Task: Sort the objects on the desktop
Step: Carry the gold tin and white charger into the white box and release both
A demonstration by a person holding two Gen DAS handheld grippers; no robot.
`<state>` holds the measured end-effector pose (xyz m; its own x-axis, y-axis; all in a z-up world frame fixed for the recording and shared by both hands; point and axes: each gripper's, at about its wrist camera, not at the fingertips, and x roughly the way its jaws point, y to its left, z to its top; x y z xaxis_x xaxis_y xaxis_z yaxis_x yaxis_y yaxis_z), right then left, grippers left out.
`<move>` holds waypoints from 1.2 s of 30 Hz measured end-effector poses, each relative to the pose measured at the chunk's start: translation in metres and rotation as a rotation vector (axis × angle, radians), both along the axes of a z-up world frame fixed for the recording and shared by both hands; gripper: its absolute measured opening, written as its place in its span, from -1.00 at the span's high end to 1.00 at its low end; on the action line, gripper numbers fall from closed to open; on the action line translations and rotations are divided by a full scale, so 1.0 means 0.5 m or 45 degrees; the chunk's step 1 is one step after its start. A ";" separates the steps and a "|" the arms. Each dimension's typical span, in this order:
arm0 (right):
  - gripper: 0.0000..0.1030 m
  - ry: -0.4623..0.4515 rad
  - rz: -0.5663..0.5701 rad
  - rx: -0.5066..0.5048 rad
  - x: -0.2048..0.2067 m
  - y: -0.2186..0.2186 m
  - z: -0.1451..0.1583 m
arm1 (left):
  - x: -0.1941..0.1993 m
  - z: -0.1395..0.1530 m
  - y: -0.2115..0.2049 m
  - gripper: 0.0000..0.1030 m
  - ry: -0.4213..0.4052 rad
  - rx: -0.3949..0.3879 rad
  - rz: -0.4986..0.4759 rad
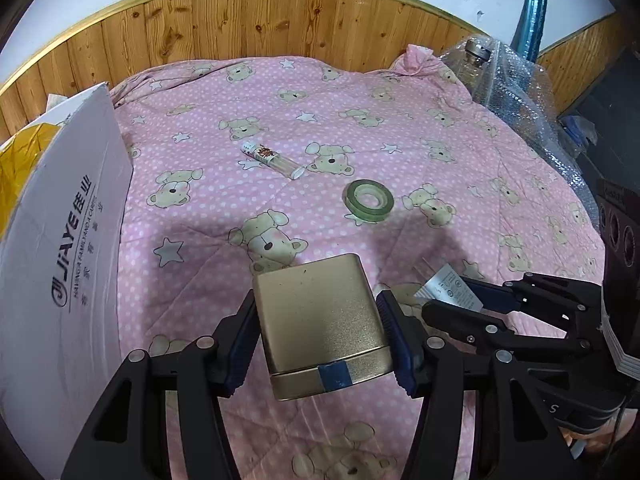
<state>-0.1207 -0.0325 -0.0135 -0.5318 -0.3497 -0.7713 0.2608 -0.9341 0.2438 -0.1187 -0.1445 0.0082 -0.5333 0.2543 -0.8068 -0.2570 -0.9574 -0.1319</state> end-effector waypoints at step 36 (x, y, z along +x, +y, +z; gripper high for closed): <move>0.37 0.094 0.132 0.072 0.126 -0.162 0.128 | 0.202 0.157 -0.124 -0.14 0.182 0.143 -0.031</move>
<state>-0.0578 -0.1137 0.0505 -0.5511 -0.3627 -0.7515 0.3717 -0.9130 0.1681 -0.0175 -0.2064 0.0865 -0.6332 0.3527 -0.6890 -0.3039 -0.9319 -0.1978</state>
